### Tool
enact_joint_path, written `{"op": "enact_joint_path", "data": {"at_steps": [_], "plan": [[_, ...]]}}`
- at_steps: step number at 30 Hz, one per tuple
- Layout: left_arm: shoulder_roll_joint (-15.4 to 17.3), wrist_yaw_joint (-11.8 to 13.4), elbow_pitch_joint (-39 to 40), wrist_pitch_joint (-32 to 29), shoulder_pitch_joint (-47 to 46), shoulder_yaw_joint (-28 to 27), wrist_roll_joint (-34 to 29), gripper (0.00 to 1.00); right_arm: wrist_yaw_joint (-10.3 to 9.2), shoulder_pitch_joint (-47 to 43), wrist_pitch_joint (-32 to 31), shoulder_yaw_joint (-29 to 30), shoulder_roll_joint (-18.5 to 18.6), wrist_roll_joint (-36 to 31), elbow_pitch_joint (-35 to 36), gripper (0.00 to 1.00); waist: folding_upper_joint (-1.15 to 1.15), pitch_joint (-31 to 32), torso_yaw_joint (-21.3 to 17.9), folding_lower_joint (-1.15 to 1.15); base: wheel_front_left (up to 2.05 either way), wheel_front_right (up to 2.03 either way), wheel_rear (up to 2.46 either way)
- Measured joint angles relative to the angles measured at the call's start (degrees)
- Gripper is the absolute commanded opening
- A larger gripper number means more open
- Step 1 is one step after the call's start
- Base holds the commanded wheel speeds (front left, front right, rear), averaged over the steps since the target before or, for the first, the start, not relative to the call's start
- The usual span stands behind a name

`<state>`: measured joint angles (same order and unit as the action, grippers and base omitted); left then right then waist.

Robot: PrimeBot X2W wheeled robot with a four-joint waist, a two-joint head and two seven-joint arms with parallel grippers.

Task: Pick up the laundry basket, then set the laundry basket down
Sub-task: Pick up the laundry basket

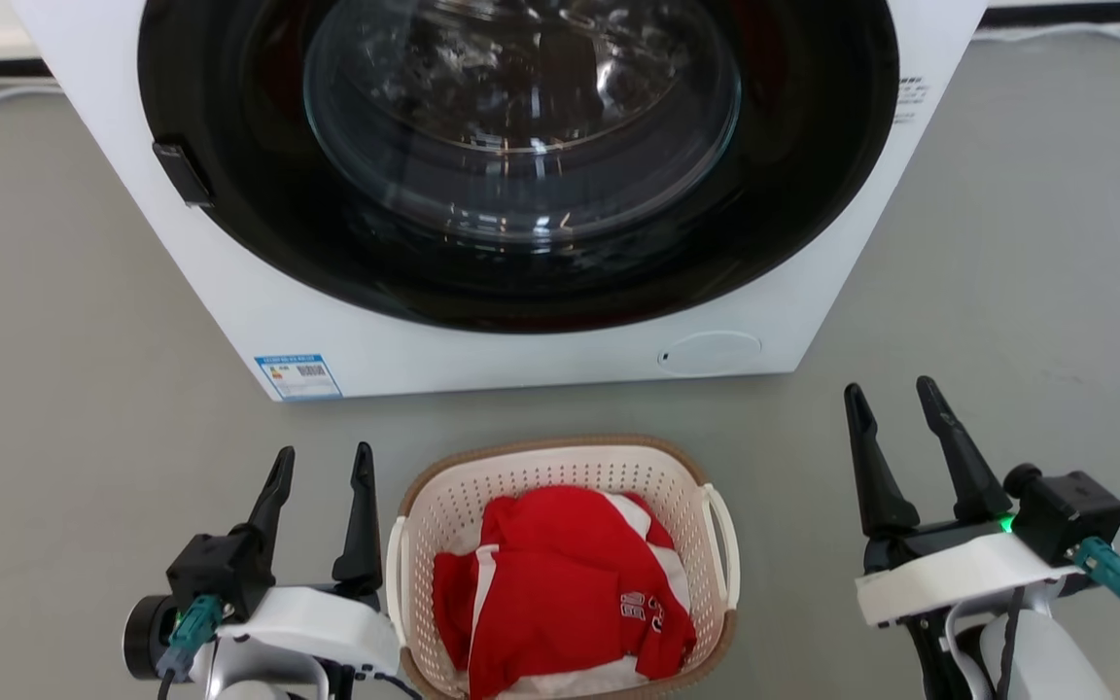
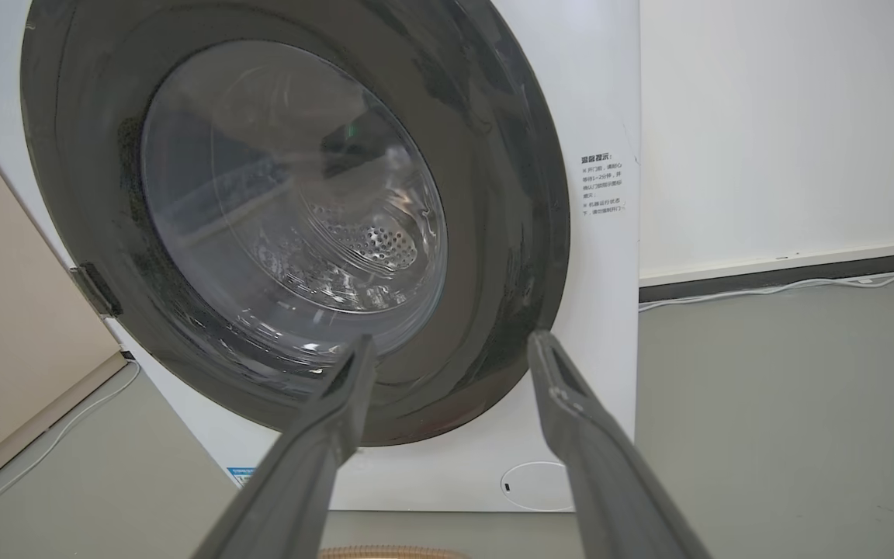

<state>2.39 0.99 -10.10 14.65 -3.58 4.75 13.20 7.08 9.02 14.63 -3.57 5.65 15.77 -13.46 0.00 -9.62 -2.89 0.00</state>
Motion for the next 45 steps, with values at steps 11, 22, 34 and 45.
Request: {"op": "enact_joint_path", "data": {"at_steps": [11, 22, 34, 45], "plan": [[-0.04, -0.65, -6.05, 0.00, -4.72, 0.67, 0.42, 1.00, 0.00, 3.24, 0.00, 0.02, 0.76, 1.13, -3.77, 1.00, 0.00, -5.86, 0.31, 0.00, 0.00, 0.00, 0.00], [-0.16, -2.03, -16.11, 0.00, -13.94, 1.90, 0.47, 1.00, 0.00, 10.14, 0.00, -1.96, 2.44, 3.67, -10.74, 1.00, 0.00, -14.93, 1.20, 0.00, 0.00, 0.00, 0.00], [-0.40, -2.50, -27.09, 0.00, -24.09, 3.36, 2.07, 1.00, 0.00, 17.38, 0.00, -5.20, 4.44, 6.48, -17.20, 1.00, 0.00, -25.19, 3.04, 0.00, 0.00, 0.00, 0.00], [-0.54, -2.49, -36.45, 0.01, -30.86, 3.22, 5.00, 1.00, 0.00, 21.77, 0.00, -9.82, 5.52, 8.11, -25.02, 1.00, 0.00, -32.29, 4.15, 0.00, 0.00, 0.00, 0.00]]}}
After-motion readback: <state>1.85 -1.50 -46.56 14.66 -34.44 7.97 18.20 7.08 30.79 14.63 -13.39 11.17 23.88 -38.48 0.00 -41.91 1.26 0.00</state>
